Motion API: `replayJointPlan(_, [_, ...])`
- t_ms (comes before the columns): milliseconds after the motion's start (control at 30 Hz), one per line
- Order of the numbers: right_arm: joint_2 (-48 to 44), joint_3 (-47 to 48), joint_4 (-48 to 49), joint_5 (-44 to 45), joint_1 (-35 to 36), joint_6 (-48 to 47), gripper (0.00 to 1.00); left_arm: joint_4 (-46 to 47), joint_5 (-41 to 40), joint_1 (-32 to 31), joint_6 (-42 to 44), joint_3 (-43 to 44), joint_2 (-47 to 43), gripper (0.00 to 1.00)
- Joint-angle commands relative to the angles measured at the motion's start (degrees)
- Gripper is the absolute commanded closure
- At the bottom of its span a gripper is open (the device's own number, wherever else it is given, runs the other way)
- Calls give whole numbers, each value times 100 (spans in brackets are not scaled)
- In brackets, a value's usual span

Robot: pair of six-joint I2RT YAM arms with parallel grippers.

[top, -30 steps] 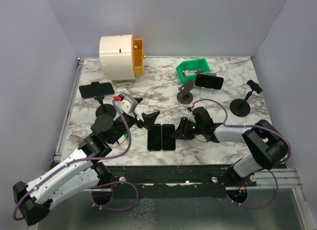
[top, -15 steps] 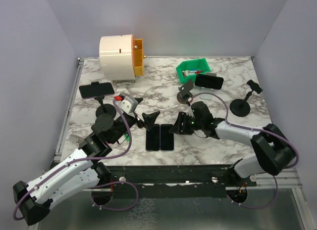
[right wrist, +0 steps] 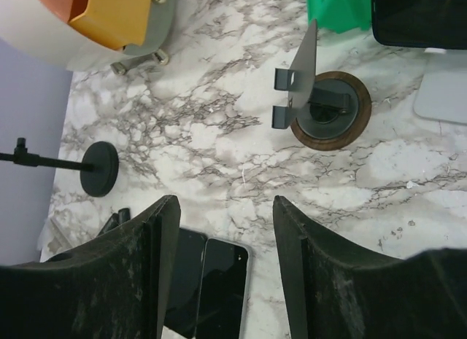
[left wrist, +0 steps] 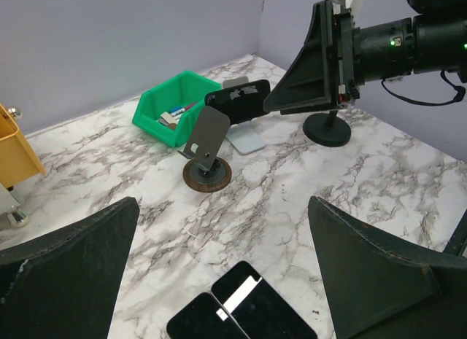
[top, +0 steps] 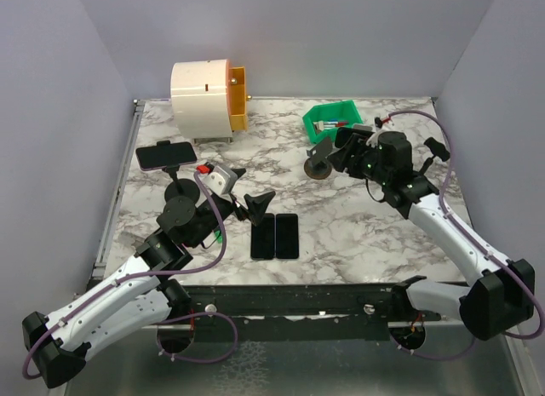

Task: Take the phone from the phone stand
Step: Pick up the phone stand at the center of the board.

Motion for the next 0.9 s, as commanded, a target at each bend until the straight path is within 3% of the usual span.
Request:
replayJointPlan(0, [318,-196,414,674,33,265,42,-5,105,-36,-12,-32,-39,1])
replayJointPlan(233, [1006,-307,1563,1428,37,542,43,-13,107,-35,-16,-26,-17,1])
replayJointPlan(867, [2571,690,1756,1684,35,27,48,-5,105,-61,15,-29,-76,1])
